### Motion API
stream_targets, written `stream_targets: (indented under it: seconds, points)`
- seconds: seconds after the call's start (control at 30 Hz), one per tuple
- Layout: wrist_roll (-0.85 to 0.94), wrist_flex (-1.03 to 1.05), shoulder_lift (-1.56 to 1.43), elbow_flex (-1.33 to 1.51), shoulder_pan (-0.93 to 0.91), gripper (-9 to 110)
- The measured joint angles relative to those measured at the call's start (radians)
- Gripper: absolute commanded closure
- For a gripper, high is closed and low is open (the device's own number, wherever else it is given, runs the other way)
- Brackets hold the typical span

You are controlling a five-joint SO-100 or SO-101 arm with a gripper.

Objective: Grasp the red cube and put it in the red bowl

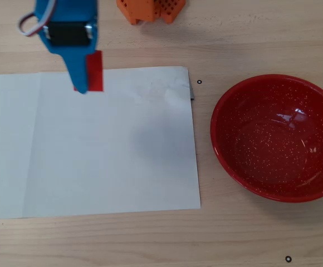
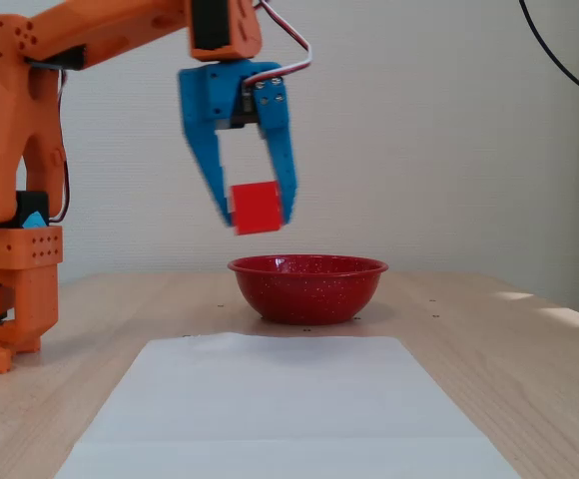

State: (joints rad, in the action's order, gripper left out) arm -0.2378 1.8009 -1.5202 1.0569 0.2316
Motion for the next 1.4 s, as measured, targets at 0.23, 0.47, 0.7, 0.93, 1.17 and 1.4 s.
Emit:
stream_targets:
  seconds: [0.23, 0.47, 0.7, 0.93, 1.17, 1.4]
  points:
    - [0.130, 0.000, -0.002, -0.080, -0.255, 101]
    - [0.250, 0.000, -0.002, -0.080, -0.468, 101]
    - [0.348, -0.048, -0.002, -0.077, -0.635, 101]
    - [0.399, -0.278, -0.002, 0.063, -0.750, 100]
    - [0.411, -0.414, -0.002, 0.215, -0.804, 69]
    - [0.420, -0.445, -0.002, 0.242, -0.816, 60]
